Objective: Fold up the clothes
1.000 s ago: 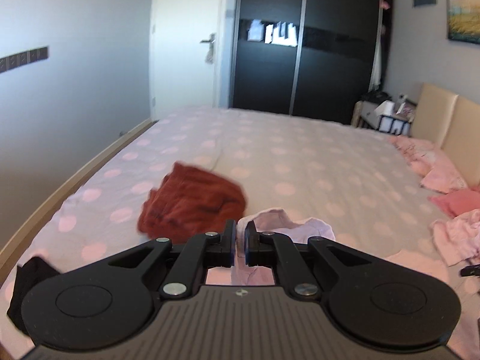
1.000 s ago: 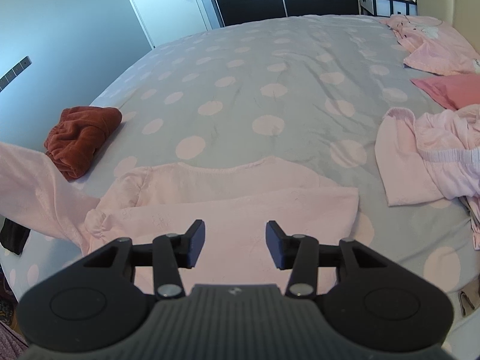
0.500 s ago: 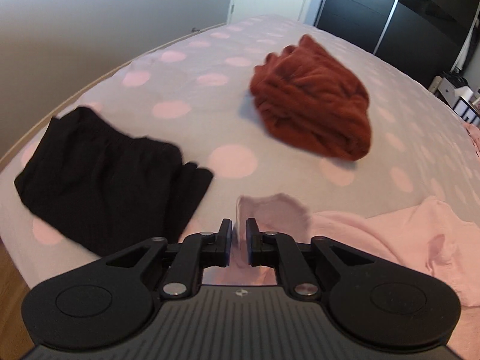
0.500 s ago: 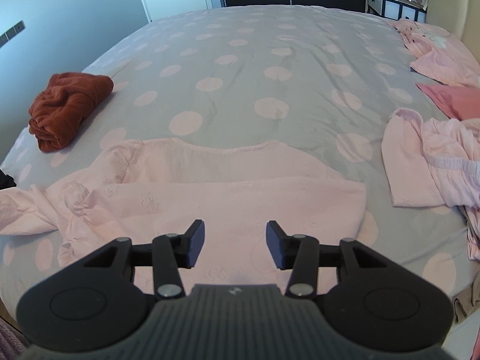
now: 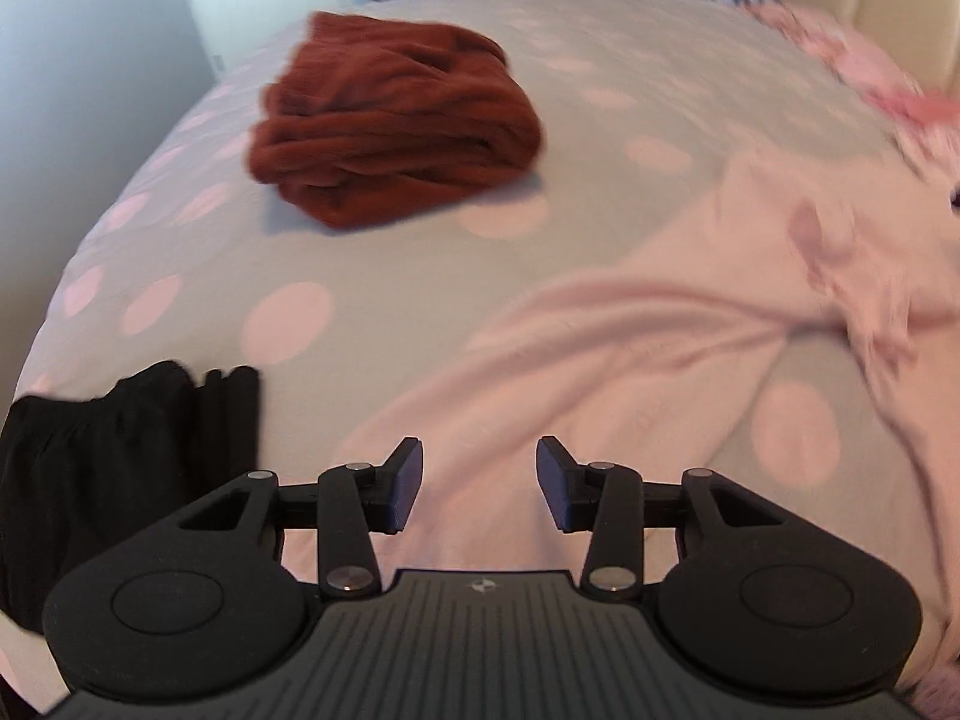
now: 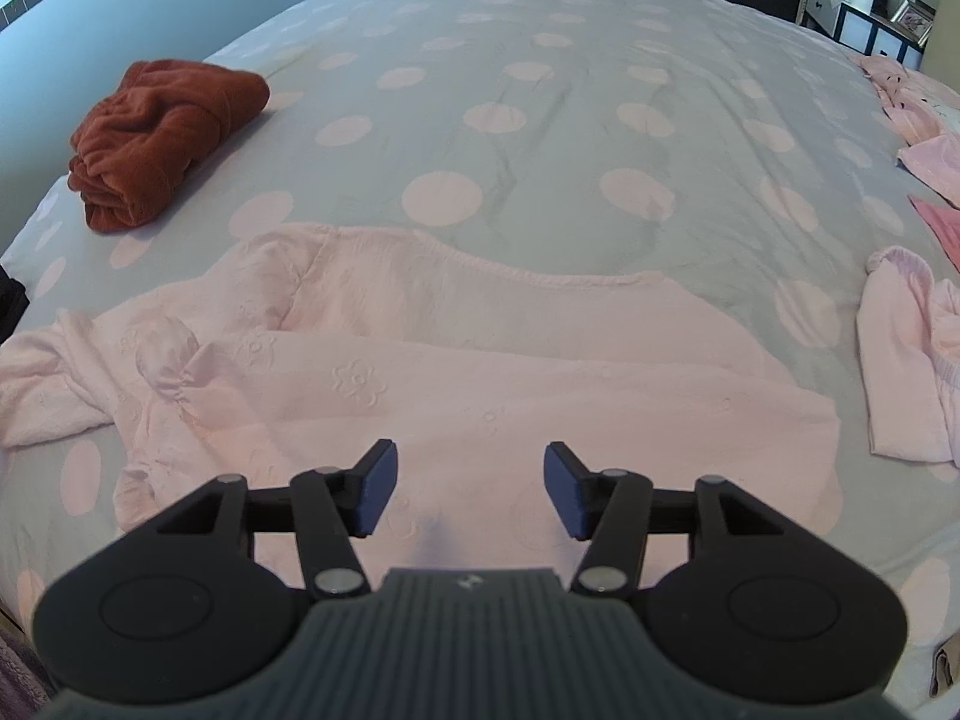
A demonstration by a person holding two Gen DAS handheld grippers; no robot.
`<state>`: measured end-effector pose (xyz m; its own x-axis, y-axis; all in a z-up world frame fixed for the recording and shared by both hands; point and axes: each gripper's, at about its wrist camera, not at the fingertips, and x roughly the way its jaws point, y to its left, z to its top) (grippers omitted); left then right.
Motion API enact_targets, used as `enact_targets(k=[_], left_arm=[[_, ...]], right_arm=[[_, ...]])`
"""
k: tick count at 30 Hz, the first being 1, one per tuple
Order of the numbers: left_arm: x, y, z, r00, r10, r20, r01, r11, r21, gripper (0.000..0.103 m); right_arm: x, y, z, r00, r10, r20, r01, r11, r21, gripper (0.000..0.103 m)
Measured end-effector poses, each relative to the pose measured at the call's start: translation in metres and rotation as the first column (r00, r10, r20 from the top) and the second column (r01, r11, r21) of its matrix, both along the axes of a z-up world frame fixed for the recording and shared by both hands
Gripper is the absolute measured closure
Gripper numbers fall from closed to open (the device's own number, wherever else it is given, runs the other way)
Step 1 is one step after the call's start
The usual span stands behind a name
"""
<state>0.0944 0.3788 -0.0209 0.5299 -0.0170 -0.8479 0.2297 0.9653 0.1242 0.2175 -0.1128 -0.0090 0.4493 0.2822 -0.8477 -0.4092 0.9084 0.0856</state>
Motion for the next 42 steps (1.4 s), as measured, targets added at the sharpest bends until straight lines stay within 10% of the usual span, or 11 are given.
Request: enact_targets(k=[6,10,25,34,42], left_arm=[[0.013,-0.007,-0.038,0.999,-0.016,-0.046,0.019,0.998,0.068,0.066],[0.018,0.003,-0.041,0.999,0.015,-0.050,-0.014,1.000,0.014,0.098],[-0.073,-0.041,0.069,0.970,-0.222,0.102,0.216,0.974,0.064,0.103],[-0.145,-0.072,0.010,0.972,-0.235,0.005,0.235,0.972,0.010,0.103],[-0.174,-0.067,-0.028,0.997,-0.069,0.028,0.072,0.990,-0.118,0.102]], right_arm=[[0.006,0.004,-0.006,1.000,0.001,-0.015,-0.001,1.000,-0.014,0.044],[0.008,0.004,-0.009,1.000,-0.001,-0.022,0.000,1.000,-0.021,0.044],[0.000,0.017,0.001,0.999,0.042,-0.006,-0.042,0.999,0.013,0.040],[-0.015,0.040,0.018,0.996,0.084,0.023,-0.086,0.995,0.050,0.038],[-0.024,0.056,0.017,0.994,0.111,0.019,-0.112,0.993,0.045,0.036]])
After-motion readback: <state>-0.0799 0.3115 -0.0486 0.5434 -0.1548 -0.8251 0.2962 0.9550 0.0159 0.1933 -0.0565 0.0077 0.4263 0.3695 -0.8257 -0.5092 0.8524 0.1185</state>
